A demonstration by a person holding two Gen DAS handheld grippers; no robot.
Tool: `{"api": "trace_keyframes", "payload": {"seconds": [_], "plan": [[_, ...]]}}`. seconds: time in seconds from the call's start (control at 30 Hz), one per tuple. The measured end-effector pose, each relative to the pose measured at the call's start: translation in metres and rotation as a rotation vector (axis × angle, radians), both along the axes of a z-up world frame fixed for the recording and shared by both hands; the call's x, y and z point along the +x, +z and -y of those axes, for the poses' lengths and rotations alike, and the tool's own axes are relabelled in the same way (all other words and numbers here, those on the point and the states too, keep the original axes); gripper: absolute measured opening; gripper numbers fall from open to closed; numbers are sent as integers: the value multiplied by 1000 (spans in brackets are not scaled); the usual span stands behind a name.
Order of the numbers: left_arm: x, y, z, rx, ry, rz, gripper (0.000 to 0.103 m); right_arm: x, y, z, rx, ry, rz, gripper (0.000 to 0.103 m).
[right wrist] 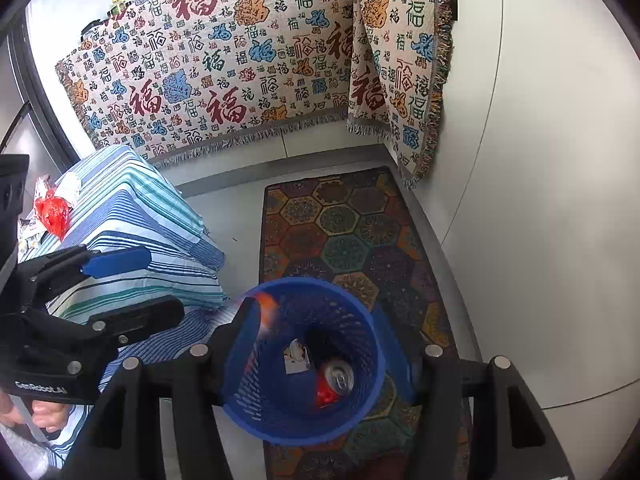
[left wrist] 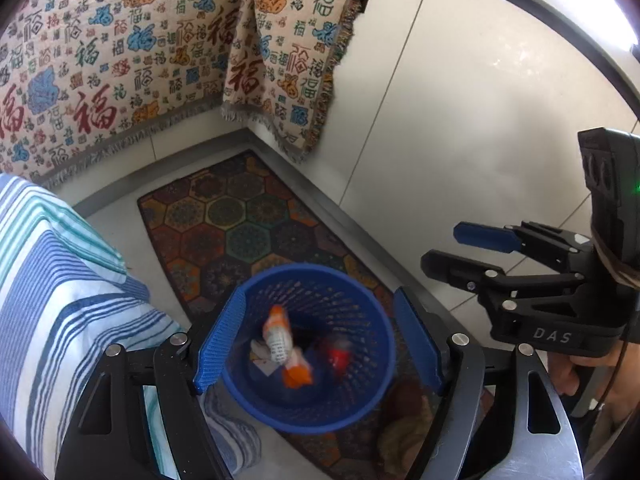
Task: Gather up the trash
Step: 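Carry the snack bag and can to the wastebasket and release both, then grasp the clear plastic box with the left tool while the right tool grasps the red plastic bag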
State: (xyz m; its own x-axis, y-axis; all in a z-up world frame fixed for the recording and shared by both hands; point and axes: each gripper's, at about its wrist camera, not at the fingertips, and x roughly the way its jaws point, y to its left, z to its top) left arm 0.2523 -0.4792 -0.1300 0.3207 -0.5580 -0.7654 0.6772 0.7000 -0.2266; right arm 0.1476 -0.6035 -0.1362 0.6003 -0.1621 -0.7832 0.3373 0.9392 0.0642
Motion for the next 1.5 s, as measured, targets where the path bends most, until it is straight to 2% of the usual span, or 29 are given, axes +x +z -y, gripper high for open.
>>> {"api": "trace_keyframes", "payload": {"seconds": [0.13, 0.27, 0.43, 0.53, 0.57, 0.77, 0.83, 0.87, 0.9, 0.97, 1.07, 1.27, 1.5], "plan": [[-7, 7, -13, -9, 23, 13, 78, -4, 8, -3, -5, 2, 27, 60], [-24, 26, -50, -30, 79, 40, 81, -3, 19, -15, -21, 26, 58, 60], [-50, 43, -127, 0, 223, 96, 86, 10, 31, -54, -49, 108, 89, 60], [-61, 43, -181, 51, 346, 118, 87, 19, 33, -79, -55, 169, 98, 60], [-63, 42, -200, 75, 390, 125, 87, 31, 34, -110, -69, 250, 102, 60], [-67, 29, -299, 197, 612, 147, 87, 59, 25, -213, -103, 517, 89, 60], [-68, 24, -329, 226, 679, 147, 87, 70, 20, -241, -116, 581, 76, 60], [-68, 22, -344, 230, 705, 140, 87, 70, 20, -241, -116, 581, 76, 60], [-66, 18, -355, 235, 727, 129, 87, 81, 13, -265, -127, 626, 58, 60], [-61, 9, -376, 253, 758, 105, 87, 92, 5, -281, -134, 647, 28, 60], [-55, -2, -396, 279, 783, 71, 87, 103, -4, -291, -131, 656, -7, 60], [-46, -8, -411, 264, 797, 33, 102, 125, -11, -308, -115, 663, -20, 67], [-16, -7, -419, 258, 864, 22, 103, 156, -15, -316, -109, 652, -32, 79]]}}
